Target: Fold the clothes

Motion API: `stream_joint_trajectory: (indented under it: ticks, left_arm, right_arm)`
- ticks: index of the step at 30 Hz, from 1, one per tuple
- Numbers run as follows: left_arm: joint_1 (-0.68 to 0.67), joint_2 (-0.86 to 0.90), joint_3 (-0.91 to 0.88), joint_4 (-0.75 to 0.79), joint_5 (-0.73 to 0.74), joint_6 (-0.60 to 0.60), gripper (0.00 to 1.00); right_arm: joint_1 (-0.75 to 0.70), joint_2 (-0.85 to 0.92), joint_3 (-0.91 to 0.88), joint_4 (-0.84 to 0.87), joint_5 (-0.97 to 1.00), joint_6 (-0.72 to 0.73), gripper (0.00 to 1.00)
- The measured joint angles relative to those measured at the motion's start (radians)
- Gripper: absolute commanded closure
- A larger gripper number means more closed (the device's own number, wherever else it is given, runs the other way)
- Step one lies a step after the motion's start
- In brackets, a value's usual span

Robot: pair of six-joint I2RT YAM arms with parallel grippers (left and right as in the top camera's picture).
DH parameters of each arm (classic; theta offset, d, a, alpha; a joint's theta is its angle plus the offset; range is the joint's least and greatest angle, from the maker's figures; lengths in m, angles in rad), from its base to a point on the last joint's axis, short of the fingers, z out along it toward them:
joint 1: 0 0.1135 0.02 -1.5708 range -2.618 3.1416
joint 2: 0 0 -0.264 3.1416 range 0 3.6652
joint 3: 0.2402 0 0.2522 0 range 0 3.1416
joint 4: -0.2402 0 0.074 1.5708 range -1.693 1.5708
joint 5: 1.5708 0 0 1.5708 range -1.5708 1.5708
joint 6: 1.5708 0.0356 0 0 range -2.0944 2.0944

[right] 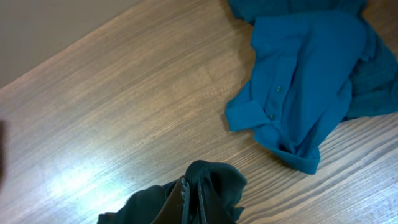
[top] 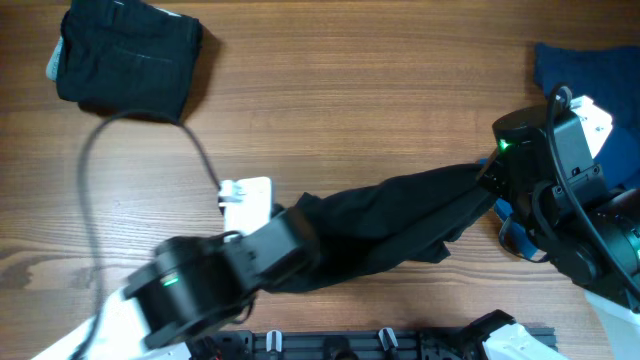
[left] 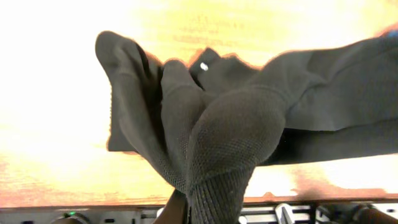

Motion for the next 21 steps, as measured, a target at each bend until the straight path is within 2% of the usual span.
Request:
stream_joint_trajectory:
  ticks: [7, 13, 21]
  left_arm:
    - [0.0, -0.07, 0.201, -0.121, -0.087, 0.0, 0.96]
    - [0.0, -0.072, 0.376, -0.159, -0.13, 0.0, 0.96]
    - [0.0, -0.075, 0.455, -0.167, -0.141, 0.0, 0.96]
  right_arm:
    - [0.0, -0.017, 0.0, -0.006, 0.0, 0.0, 0.96]
    - [0.0, -0.085, 0.0, -0.006, -0.01, -0.023, 0.96]
    - [0.0, -0.174, 0.009, -0.017, -0.056, -0.082, 0.96]
